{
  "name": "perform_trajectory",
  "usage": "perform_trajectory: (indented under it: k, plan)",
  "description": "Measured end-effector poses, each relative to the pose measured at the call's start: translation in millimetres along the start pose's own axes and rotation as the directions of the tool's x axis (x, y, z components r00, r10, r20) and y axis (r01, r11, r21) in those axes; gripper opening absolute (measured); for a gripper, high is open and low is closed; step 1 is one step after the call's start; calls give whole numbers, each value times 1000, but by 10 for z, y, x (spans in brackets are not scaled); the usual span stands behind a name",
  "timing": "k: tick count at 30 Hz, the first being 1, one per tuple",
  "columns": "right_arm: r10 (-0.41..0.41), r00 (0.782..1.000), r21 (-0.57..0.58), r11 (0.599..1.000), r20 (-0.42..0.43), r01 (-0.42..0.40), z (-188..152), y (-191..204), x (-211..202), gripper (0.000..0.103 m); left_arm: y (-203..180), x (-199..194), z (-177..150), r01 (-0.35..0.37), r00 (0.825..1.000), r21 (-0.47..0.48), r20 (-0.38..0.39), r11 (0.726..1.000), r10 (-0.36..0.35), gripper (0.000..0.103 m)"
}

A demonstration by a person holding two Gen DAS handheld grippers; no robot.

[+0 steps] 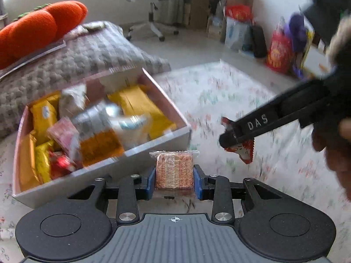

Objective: Organize snacks
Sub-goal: 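Grasp the wafer cake with the left gripper while the right grasps the red candy, then lower the wafer cake and red candy into the box and release both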

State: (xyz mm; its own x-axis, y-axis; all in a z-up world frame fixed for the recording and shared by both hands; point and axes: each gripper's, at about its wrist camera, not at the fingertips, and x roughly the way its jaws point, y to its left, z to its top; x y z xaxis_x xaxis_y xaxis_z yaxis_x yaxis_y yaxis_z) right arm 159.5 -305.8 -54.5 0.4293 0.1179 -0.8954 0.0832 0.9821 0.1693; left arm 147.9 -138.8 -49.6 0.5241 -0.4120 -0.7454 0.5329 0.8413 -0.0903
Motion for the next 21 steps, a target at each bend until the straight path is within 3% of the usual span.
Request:
perform_trajectory:
  k: [4,11,16,21]
  plan:
    - [-12,996,62,998,87,7,71,-44,-114,27,371,-220,135,-9,996,-109,82,994,18,32]
    - [6,975,86,996,224,-26,150,76,-216,27,1020,-243,72,-83,991,-308,71,948,110,32]
    - [82,960,66,992,269,-103,209,224,-155,27,1108,-149,49,-80,991,-351,72,933,112,32]
    - [171,956,27,983,240,-183,216,444,21,27,1164,-61,31,-81,988,-364,93,928,122,32]
